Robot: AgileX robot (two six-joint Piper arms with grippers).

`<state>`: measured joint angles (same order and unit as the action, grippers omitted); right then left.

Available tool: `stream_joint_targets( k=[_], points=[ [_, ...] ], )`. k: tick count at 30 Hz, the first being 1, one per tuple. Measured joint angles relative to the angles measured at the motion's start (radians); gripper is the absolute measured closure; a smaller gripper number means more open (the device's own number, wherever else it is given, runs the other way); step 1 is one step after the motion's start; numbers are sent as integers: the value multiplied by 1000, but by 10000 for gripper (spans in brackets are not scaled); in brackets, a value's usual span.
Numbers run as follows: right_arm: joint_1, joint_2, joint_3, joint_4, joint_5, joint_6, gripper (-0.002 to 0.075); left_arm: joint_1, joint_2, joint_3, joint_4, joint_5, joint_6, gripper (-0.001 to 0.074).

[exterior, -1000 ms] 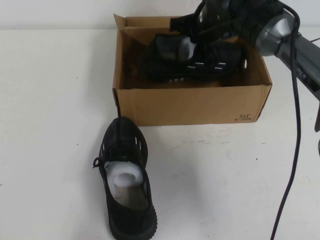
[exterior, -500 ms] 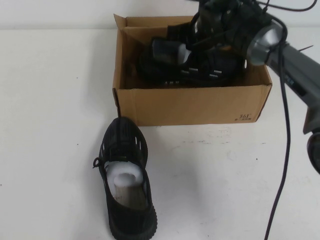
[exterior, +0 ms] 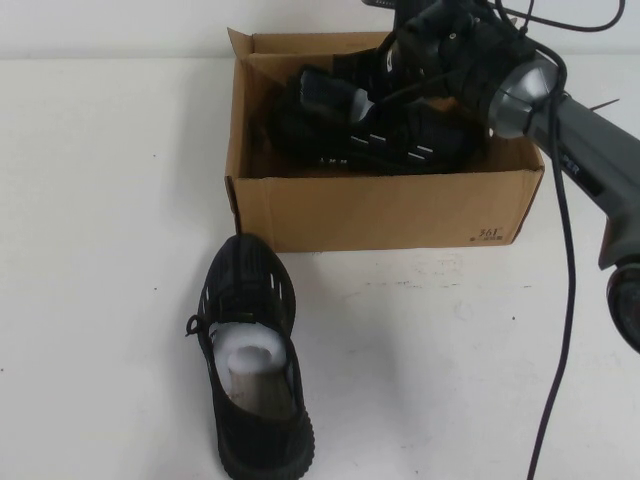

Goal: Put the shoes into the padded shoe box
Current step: Place the shoe in the shoe box

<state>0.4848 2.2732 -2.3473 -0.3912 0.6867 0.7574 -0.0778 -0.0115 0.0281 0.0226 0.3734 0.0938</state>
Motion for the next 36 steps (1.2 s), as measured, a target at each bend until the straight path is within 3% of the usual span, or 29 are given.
stream_joint_targets(
  k=[15, 22, 25, 31, 36],
  points=[
    [0, 50, 0, -74, -54, -13, 732, 0, 0, 0, 0, 0, 0, 739],
    [0, 50, 0, -78, -54, -99, 729, 0, 0, 0, 0, 0, 0, 739],
    [0, 48, 0, -74, -54, -121, 662, 0, 0, 0, 0, 0, 0, 739],
    [0, 29, 0, -69, -47, -134, 352, 0, 0, 0, 0, 0, 0, 739],
    [10, -19, 0, -62, 24, -152, 337, 0, 0, 0, 0, 0, 0, 739]
  ],
)
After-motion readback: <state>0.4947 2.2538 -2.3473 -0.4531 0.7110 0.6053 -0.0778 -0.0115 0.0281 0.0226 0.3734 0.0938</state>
